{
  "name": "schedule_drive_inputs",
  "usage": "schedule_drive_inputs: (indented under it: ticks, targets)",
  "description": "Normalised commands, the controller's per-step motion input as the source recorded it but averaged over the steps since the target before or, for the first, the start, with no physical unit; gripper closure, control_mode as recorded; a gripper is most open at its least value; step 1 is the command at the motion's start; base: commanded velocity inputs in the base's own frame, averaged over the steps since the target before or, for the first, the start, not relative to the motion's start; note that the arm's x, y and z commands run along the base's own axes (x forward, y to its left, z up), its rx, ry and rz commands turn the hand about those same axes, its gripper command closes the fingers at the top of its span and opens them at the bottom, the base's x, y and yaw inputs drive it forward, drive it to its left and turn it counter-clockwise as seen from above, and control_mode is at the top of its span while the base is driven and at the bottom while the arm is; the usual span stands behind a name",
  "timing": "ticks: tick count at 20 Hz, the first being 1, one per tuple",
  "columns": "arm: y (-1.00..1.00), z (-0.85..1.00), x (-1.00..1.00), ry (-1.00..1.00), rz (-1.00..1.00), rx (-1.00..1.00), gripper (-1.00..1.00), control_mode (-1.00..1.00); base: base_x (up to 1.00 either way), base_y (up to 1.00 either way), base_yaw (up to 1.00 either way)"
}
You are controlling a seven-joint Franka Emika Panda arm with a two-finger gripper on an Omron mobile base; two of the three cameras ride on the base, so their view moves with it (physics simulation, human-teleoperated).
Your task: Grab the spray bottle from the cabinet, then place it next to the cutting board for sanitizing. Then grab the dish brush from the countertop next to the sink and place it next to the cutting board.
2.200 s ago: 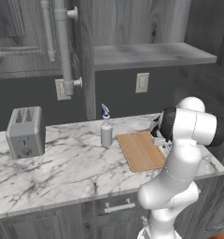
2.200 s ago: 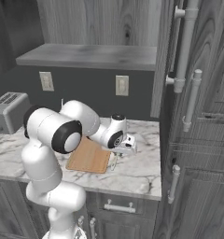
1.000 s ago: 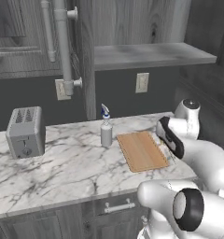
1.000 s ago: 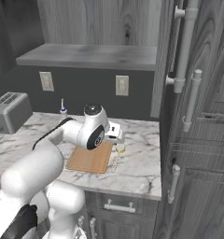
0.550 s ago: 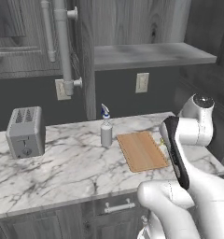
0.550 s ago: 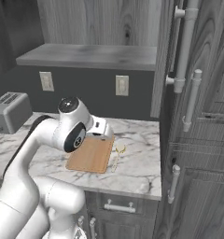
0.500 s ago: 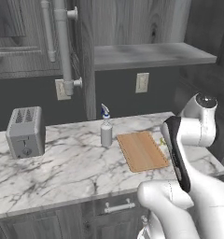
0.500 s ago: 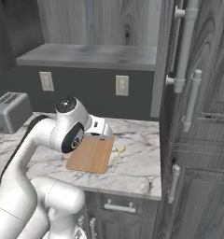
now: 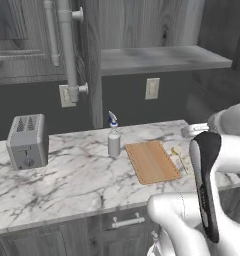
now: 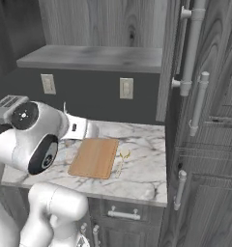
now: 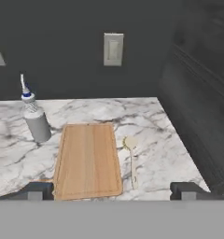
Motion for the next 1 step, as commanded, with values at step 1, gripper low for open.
schedule_drive_inputs:
  ticks: [1]
  targets:
    - [0.26,0.89,-0.58,-0.24,0.00,0.06,-1.00,-1.00,0.00,0.00,0.00]
